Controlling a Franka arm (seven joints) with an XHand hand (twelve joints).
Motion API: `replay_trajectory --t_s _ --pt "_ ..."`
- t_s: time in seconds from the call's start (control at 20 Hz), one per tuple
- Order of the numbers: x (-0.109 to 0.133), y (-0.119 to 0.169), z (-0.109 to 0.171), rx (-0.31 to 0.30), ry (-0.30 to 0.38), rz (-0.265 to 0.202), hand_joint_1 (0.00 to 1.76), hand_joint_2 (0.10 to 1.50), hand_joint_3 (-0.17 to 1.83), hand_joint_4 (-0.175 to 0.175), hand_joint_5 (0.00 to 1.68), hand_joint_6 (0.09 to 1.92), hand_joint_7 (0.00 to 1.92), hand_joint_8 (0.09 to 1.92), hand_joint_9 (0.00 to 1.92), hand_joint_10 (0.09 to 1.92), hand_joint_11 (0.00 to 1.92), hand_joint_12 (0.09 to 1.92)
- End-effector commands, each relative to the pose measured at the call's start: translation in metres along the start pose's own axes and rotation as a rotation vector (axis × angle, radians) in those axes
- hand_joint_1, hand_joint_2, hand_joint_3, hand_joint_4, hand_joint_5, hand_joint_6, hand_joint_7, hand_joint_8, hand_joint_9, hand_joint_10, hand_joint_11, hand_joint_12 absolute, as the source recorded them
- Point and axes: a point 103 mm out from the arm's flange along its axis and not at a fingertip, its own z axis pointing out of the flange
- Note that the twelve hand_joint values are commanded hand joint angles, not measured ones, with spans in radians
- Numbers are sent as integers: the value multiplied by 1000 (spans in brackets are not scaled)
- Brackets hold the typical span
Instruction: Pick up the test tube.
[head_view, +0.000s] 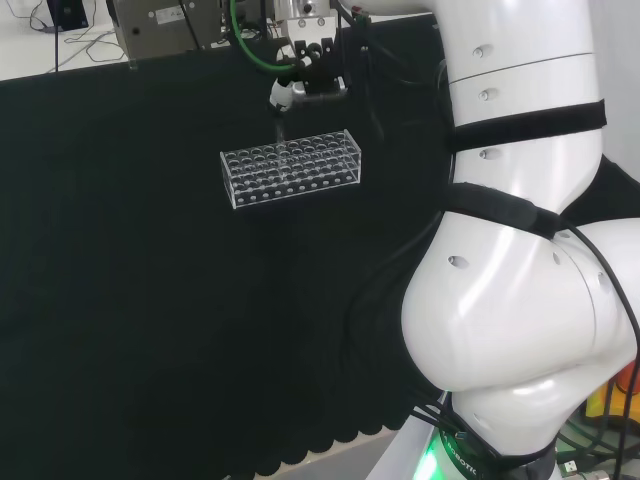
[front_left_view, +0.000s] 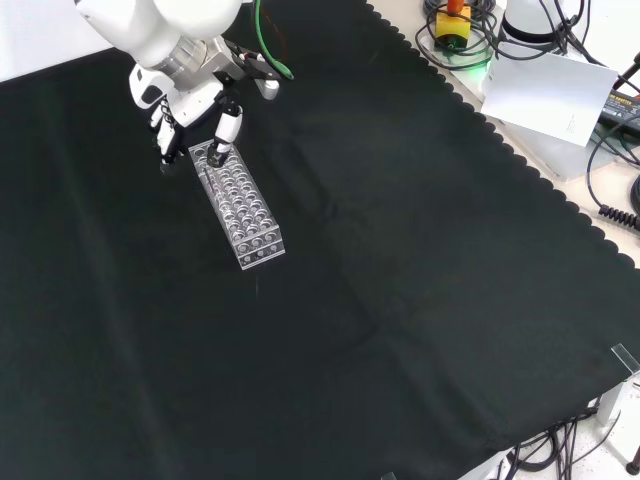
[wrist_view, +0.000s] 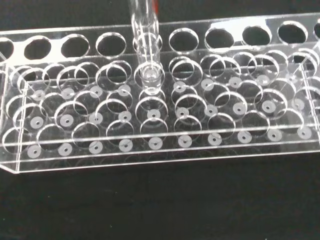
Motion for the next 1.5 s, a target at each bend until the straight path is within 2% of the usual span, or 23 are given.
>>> replay_trajectory --t_s 0.05,0.25,0.9,1.2,1.5 --pt "3 -2 12 11 31 -10 912 1102 -175 -174 411 601 725 914 613 809 286 1493" --pt "8 -5 17 12 43 -18 931 1101 -175 -175 423 687 779 922 660 803 308 1486" --pt "19 -14 11 -13 45 -59 951 1099 -175 -175 430 720 800 929 688 799 327 1481" --pt "20 -13 20 3 37 -55 972 1092 -175 -175 431 735 806 933 703 797 346 1477" --pt "17 -12 25 -7 30 -38 1027 1078 -175 -175 452 768 837 925 747 777 393 1451"
